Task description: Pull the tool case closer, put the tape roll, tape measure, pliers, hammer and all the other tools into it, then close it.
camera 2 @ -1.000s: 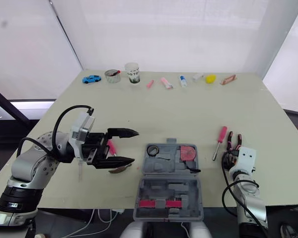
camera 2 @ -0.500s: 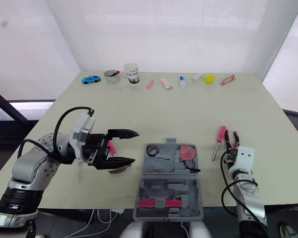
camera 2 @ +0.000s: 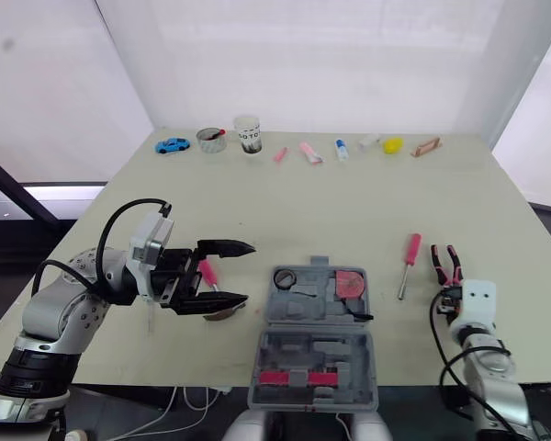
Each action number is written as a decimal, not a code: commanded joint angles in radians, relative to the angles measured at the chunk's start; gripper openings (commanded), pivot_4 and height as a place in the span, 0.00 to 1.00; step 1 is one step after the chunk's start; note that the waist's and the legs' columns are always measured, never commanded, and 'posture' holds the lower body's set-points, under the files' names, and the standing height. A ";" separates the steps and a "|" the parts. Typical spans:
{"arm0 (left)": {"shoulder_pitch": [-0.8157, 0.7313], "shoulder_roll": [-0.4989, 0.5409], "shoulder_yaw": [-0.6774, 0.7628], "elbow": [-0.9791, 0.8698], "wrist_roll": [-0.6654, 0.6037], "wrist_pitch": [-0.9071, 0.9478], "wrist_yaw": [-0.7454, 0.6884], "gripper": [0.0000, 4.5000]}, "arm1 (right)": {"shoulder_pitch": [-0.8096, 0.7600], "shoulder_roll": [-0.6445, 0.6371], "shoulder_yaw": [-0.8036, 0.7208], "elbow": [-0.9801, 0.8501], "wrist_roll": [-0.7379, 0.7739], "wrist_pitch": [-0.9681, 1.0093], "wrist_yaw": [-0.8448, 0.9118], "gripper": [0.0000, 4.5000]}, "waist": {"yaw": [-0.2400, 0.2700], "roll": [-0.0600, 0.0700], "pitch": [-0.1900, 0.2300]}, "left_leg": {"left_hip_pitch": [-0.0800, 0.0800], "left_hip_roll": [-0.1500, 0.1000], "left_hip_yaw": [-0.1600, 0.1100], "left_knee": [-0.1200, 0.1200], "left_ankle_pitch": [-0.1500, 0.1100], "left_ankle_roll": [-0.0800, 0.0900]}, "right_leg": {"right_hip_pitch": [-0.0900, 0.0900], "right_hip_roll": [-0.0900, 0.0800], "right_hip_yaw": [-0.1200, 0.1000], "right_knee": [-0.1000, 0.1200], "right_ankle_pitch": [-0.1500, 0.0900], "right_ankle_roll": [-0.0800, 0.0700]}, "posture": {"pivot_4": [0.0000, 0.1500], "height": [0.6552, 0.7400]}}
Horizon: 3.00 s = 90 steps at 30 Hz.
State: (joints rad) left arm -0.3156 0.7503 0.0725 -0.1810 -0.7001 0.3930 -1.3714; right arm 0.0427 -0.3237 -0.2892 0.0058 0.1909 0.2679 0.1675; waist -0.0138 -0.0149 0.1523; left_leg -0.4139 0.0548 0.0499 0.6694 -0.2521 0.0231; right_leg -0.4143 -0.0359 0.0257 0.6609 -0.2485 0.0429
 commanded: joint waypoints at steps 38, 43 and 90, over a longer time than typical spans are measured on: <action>-0.021 0.229 -0.017 0.361 0.072 -0.414 -0.243 1.00 | -0.656 -0.430 0.758 -0.231 -0.038 0.257 0.935 0.22 | 0.003 -0.002 0.006 | -0.003 0.001 0.000 0.001 0.000 0.000 | -0.002 0.001 -0.003 0.001 0.000 0.000 | 1.00 1.00; -0.007 0.261 -0.039 0.376 0.068 -0.459 -0.243 1.00 | -0.708 -0.367 0.844 -0.166 -0.132 0.246 0.942 0.22 | 0.002 -0.002 0.007 | -0.003 0.001 0.000 0.001 0.000 0.000 | -0.003 0.001 -0.003 0.002 0.000 0.000 | 1.00 1.00; -0.069 0.213 -0.126 0.474 0.019 -0.522 -0.243 1.00 | -0.582 -0.057 0.687 0.172 -0.146 -0.089 0.864 0.01 | 0.001 -0.003 0.006 | -0.002 0.002 0.001 0.002 0.000 0.000 | -0.003 0.002 -0.002 0.003 0.000 -0.001 | 1.00 1.00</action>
State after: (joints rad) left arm -0.3709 0.9617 -0.0790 0.2911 -0.6680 -0.1149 -1.5544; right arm -0.5327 -0.3895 0.4043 0.1787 0.0460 0.2099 1.0372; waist -0.0132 -0.0180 0.1587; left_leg -0.4162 0.0569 0.0506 0.6709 -0.2520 0.0231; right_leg -0.4173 -0.0336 0.0234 0.6637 -0.2482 0.0424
